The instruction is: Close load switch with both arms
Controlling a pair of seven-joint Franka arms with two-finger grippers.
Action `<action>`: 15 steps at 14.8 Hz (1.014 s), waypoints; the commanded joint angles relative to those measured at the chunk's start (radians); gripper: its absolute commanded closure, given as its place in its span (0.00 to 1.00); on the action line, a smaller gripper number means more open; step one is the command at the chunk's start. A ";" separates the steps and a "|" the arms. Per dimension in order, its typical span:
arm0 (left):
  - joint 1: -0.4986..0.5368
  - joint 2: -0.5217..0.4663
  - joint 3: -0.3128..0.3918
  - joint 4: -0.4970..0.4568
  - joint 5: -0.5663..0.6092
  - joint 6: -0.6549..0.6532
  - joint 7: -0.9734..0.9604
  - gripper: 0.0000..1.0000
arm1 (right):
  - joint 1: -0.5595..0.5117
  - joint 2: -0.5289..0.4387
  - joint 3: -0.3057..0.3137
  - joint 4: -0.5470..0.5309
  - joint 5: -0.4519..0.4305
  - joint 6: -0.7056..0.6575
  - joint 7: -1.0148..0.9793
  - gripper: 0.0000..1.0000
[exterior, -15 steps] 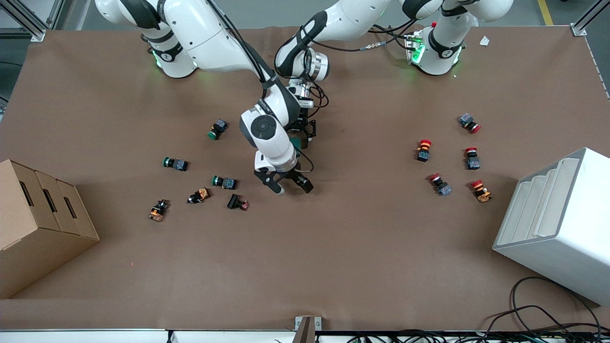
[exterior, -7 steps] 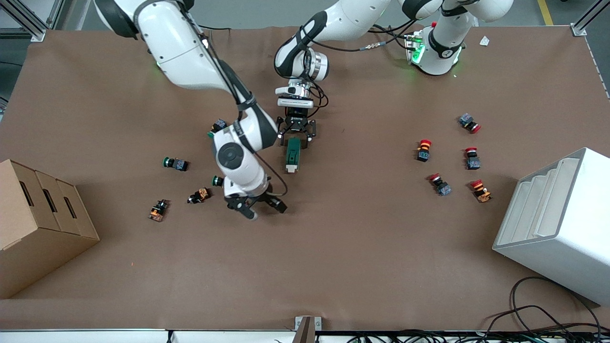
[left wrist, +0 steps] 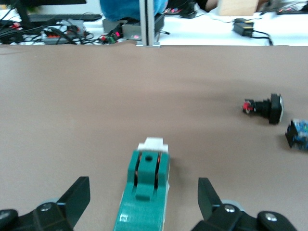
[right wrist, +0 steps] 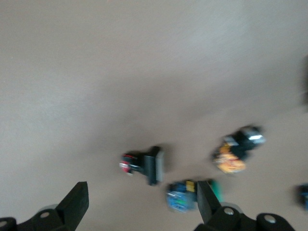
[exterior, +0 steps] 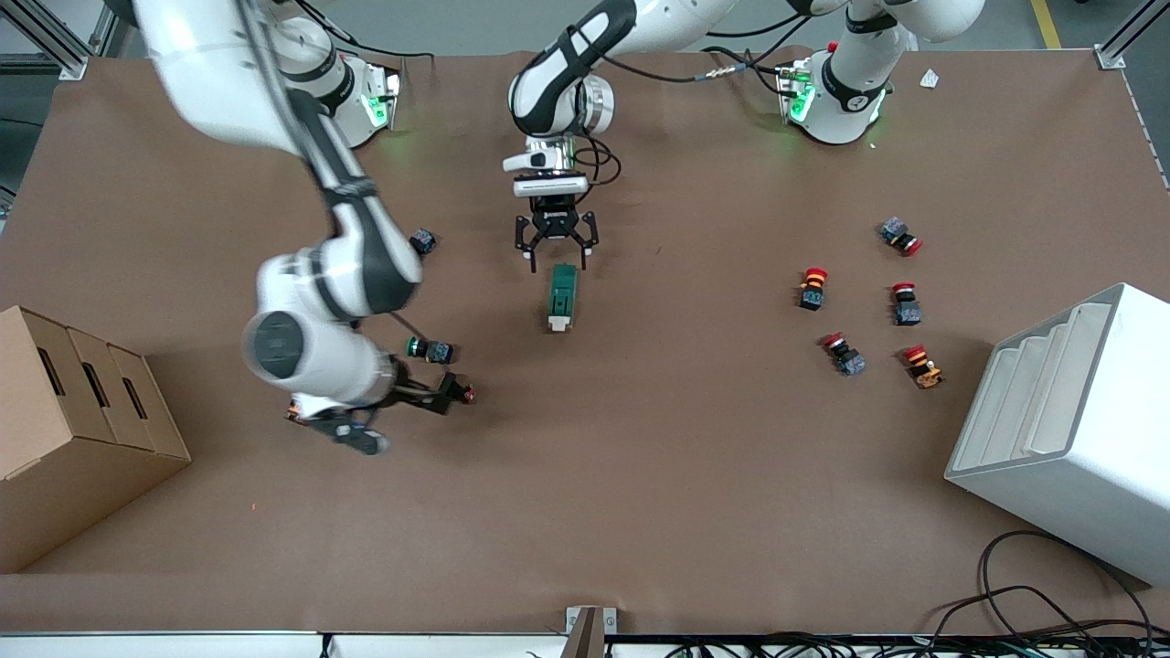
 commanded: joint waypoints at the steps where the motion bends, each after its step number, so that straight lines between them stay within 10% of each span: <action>1: 0.038 -0.072 -0.002 0.055 -0.180 0.033 0.180 0.01 | -0.103 -0.068 0.020 0.000 -0.064 -0.093 -0.176 0.00; 7: 0.229 -0.207 0.001 0.218 -0.614 0.055 0.713 0.01 | -0.212 -0.217 0.022 0.000 -0.234 -0.316 -0.362 0.00; 15: 0.603 -0.419 0.000 0.240 -1.077 -0.003 1.338 0.00 | -0.313 -0.277 0.022 0.140 -0.242 -0.552 -0.485 0.00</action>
